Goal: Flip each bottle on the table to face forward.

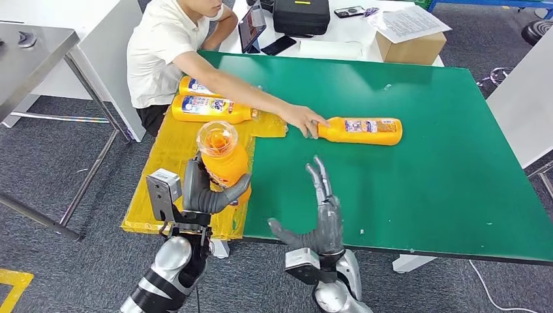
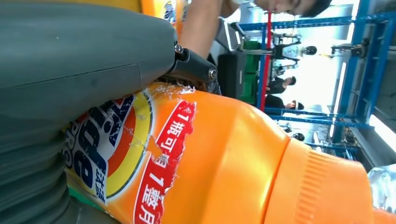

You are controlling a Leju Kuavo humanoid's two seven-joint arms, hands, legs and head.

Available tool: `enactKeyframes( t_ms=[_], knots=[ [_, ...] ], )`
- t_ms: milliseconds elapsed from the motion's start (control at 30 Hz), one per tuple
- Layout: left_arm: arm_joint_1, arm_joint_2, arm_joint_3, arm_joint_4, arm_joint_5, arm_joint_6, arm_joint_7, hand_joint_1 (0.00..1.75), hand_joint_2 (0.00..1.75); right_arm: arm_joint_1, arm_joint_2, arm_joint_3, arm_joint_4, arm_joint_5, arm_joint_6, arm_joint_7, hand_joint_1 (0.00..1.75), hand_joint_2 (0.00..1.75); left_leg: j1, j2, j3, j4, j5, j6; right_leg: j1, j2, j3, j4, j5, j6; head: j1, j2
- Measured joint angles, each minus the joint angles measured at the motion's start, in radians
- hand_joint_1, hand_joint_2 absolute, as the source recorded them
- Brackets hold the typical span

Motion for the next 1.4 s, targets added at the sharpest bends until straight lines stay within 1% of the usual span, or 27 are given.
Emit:
enactKeyframes(
  t_ms=[100,167,200,267,300,367,433,533,667,733,800,900,967,1067,1167,1200,1233,1300,1333,1367,1400],
  knots=[
    [-0.008,0.008,0.0,0.005,-0.015,0.012,-0.002,1.75,1.75,0.027,0.005,-0.029,-0.051,0.007,-0.001,0.0,0.0,1.75,0.0,0.0,0.0,0.0,0.0,0.0,0.0,0.0,0.0,0.0,0.0,0.0,0.0,0.0],
    [-0.015,0.016,-0.002,0.013,-0.085,0.051,-0.005,1.75,1.75,0.045,0.012,-0.057,-0.088,0.028,-0.001,0.0,0.0,1.75,0.0,0.0,0.0,0.0,0.0,0.0,0.0,0.0,0.0,0.0,0.0,0.0,0.0,0.0],
    [-0.021,0.023,-0.003,0.02,-0.166,0.087,-0.001,1.75,1.75,0.056,0.018,-0.08,-0.116,0.05,-0.002,0.0,0.0,1.75,0.0,0.0,0.0,0.0,0.0,0.0,0.0,0.0,0.0,0.0,0.0,0.0,0.0,0.0],
    [-0.041,0.042,-0.006,0.047,-0.393,0.154,0.031,1.75,1.75,0.073,0.032,-0.144,-0.183,0.101,-0.002,0.0,0.0,1.75,0.0,-0.001,0.0,0.0,0.0,0.0,0.0,0.0,0.0,0.0,0.0,0.0,0.0,0.0],
    [-0.055,0.052,-0.005,0.069,-0.506,0.17,0.056,1.75,1.75,0.076,0.037,-0.177,-0.217,0.126,-0.002,0.0,0.0,1.75,0.0,0.0,0.0,0.0,0.0,0.0,0.0,0.0,0.0,0.0,0.0,0.0,0.0,0.0],
    [-0.089,0.068,0.0,0.122,-0.686,0.169,0.105,1.75,1.75,0.078,0.045,-0.243,-0.276,0.166,-0.002,0.0,0.0,1.75,0.0,0.0,0.0,0.0,0.0,0.0,0.0,0.0,0.0,0.0,0.0,0.0,0.0,0.0],
    [-0.127,0.08,0.009,0.183,-0.824,0.142,0.158,1.75,1.75,0.078,0.054,-0.298,-0.323,0.192,-0.002,0.0,0.0,1.75,0.0,0.001,0.001,0.0,0.001,-0.001,0.0,0.0,0.0,0.0,0.0,0.0,0.0,0.0],
    [-0.197,0.094,0.015,0.288,-0.988,0.067,0.232,1.75,1.75,0.076,0.064,-0.346,-0.359,0.193,-0.002,0.0,0.0,1.75,0.0,0.0,0.001,0.0,0.002,-0.001,0.0,0.0,0.001,0.0,0.001,0.0,0.0,0.0],
    [-0.295,0.105,0.011,0.45,-1.141,-0.08,0.303,1.75,1.75,0.074,0.066,-0.361,-0.367,0.166,0.007,0.009,0.0,1.75,0.0,0.001,0.001,0.0,0.002,-0.001,0.0,0.0,0.001,0.001,0.001,0.0,0.0,0.0],
    [-0.343,0.107,0.01,0.535,-1.205,-0.163,0.323,1.75,1.75,0.073,0.064,-0.361,-0.366,0.144,0.011,0.014,0.0,1.75,0.0,0.001,0.001,0.0,0.002,-0.001,0.0,0.0,0.001,0.001,0.001,0.0,0.0,0.0],
    [-0.388,0.108,0.011,0.618,-1.235,-0.228,0.331,1.75,1.75,0.071,0.062,-0.357,-0.361,0.118,0.005,0.008,0.0,1.75,0.0,0.001,0.001,0.0,0.002,-0.001,0.0,0.0,0.001,0.002,0.001,0.0,0.0,0.0],
    [-0.434,0.11,0.012,0.706,-1.241,-0.261,0.334,1.75,1.75,0.069,0.058,-0.349,-0.352,0.106,0.002,0.005,0.0,1.75,0.0,0.0,0.001,0.0,0.002,-0.001,0.0,0.0,0.001,0.002,0.001,0.0,0.0,0.0],
    [-0.451,0.11,0.012,0.741,-1.241,-0.265,0.334,1.75,1.75,0.067,0.057,-0.346,-0.348,0.105,0.002,0.004,0.0,1.75,0.0,0.0,0.0,0.0,0.002,-0.001,0.0,0.0,0.001,0.002,0.001,0.0,0.0,0.0],
    [-0.469,0.111,0.012,0.78,-1.24,-0.278,0.333,1.7,1.75,0.065,0.054,-0.344,-0.342,0.098,0.001,0.004,0.0,1.75,0.0,0.0,0.0,0.0,0.002,-0.001,0.0,0.0,0.001,0.002,0.001,0.0,0.0,0.0],
    [-0.486,0.111,0.019,0.815,-1.214,-0.335,0.33,1.71,1.75,0.063,0.048,-0.337,-0.335,0.075,0.001,0.004,0.0,1.75,0.0,0.0,0.0,0.0,0.002,-0.001,0.0,0.0,0.001,0.002,0.001,0.0,0.0,0.0],
    [-0.491,0.112,0.025,0.827,-1.199,-0.358,0.329,1.68,1.75,0.063,0.045,-0.335,-0.332,0.065,0.001,0.004,0.0,1.75,0.0,0.0,0.0,0.0,0.002,-0.001,0.0,0.0,0.001,0.002,0.001,0.0,0.0,0.0],
    [-0.495,0.114,0.032,0.837,-1.186,-0.379,0.327,1.47,1.75,0.063,0.042,-0.333,-0.33,0.054,0.001,0.003,0.0,1.75,0.0,0.0,0.0,0.0,0.002,-0.001,0.0,0.0,0.001,0.002,0.001,0.0,0.0,0.0],
    [-0.505,0.119,0.048,0.855,-1.16,-0.409,0.323,0.61,1.75,0.063,0.034,-0.327,-0.324,0.035,0.001,0.003,0.0,1.75,0.0,0.0,0.0,0.0,0.002,-0.001,0.0,0.0,0.001,0.002,0.001,0.0,0.0,0.0],
    [-0.51,0.123,0.056,0.862,-1.147,-0.42,0.321,0.21,1.75,0.063,0.03,-0.324,-0.321,0.028,0.001,0.003,0.0,1.75,0.0,0.0,0.0,0.0,0.002,-0.001,0.0,0.0,0.001,0.002,0.001,0.0,0.0,0.0],
    [-0.516,0.127,0.065,0.868,-1.133,-0.43,0.317,0.0,1.75,0.063,0.027,-0.321,-0.318,0.022,0.001,0.003,0.0,1.75,0.0,0.0,0.0,0.0,0.002,-0.001,0.0,0.0,0.001,0.002,0.001,0.0,0.0,0.0],
    [-0.521,0.13,0.075,0.874,-1.115,-0.437,0.31,0.0,1.75,0.063,0.023,-0.318,-0.315,0.017,0.001,0.002,0.0,1.75,0.0,0.0,0.001,0.0,0.002,-0.001,0.0,0.0,0.001,0.002,0.001,0.0,0.0,0.0]
  ],
)
